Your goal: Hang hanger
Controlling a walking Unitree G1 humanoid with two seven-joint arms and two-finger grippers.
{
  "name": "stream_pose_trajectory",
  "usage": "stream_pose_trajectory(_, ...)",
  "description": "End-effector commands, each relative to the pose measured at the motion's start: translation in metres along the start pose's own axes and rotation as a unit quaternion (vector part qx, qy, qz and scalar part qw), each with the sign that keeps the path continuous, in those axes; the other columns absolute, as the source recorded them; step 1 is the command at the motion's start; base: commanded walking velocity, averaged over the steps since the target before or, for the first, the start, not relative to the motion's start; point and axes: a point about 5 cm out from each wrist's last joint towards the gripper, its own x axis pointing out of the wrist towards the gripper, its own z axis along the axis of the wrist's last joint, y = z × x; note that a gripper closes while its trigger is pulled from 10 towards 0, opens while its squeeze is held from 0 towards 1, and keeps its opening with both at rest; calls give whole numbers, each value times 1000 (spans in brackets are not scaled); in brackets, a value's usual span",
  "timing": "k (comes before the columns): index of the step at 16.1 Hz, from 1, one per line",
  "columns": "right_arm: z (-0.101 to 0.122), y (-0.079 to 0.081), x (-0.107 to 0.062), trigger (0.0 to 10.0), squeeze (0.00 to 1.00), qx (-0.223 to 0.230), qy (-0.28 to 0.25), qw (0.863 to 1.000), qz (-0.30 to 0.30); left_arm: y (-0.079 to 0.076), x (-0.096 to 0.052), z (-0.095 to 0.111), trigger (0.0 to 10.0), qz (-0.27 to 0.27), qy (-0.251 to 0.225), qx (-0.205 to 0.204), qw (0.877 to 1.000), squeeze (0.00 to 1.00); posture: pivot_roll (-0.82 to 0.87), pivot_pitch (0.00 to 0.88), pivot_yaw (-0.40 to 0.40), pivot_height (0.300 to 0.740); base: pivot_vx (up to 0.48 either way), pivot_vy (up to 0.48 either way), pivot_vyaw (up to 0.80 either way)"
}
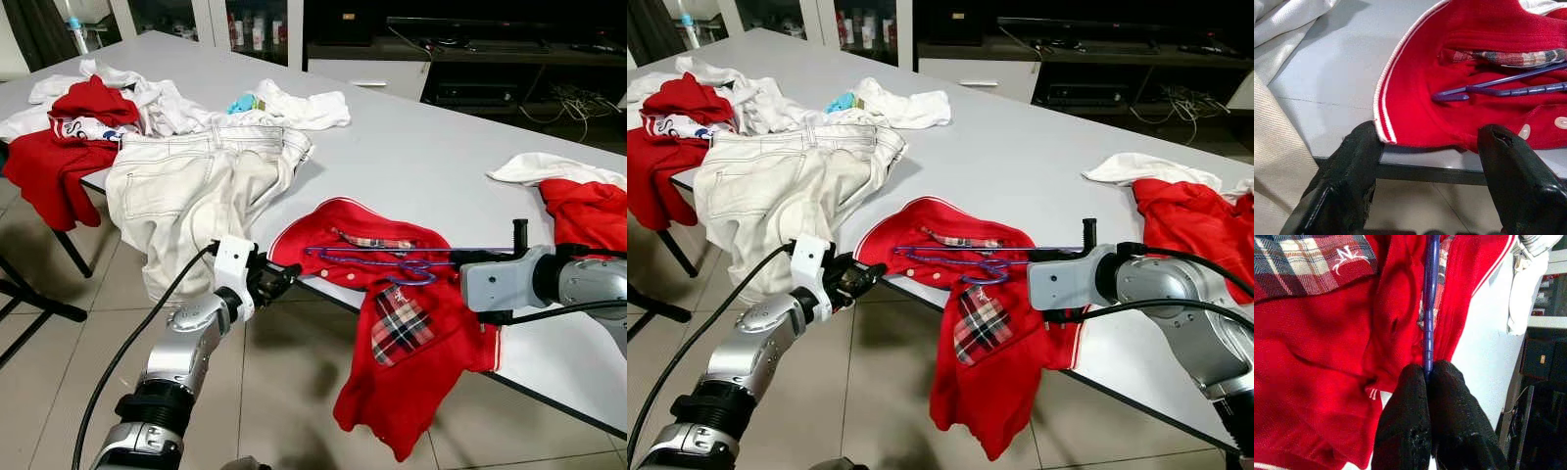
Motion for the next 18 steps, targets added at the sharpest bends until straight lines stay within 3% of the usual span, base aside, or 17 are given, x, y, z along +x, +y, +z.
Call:
stream_pose_trajectory(1,1,1,0,10000,0,-4,2,1000,5,-1,1,4,10000,-3,-9,5,1000,0,-56,0,-20,740,0,0,0)
stream_pose_trajectory(2,1,1,0,10000,0,-4,2,1000,5,-1,1,6,8941,1,-15,9,1000,0,-56,0,-20,740,0,0,0)
stream_pose_trajectory(3,1,2,0,10000,0,-4,3,1000,5,0,1,8,9961,5,-19,13,1000,0,-56,0,-20,740,0,0,0)
stream_pose_trajectory(6,1,3,0,10000,0,-2,3,1000,6,0,1,10,10000,7,-24,13,1000,0,-56,0,-19,740,0,0,0)
stream_pose_trajectory(7,1,3,0,10000,0,-2,3,1000,6,-1,2,9,8627,5,-25,13,1000,0,-57,0,-20,740,0,0,0)
stream_pose_trajectory(8,1,3,0,10000,0,-2,4,1000,6,-1,2,8,3882,4,-25,12,1000,0,-57,0,-20,740,0,0,0)
stream_pose_trajectory(9,1,2,0,10000,0,-2,4,1000,6,-2,2,8,471,4,-25,10,1000,0,-57,0,-20,740,0,0,0)
stream_pose_trajectory(10,0,3,0,10000,0,-2,5,1000,6,-3,3,8,0,2,-27,6,1000,0,-56,0,-21,740,0,0,0)
stream_pose_trajectory(18,0,2,-1,10000,0,-3,8,1000,4,-4,3,8,0,8,-35,5,999,0,-56,0,-24,740,0,0,0)
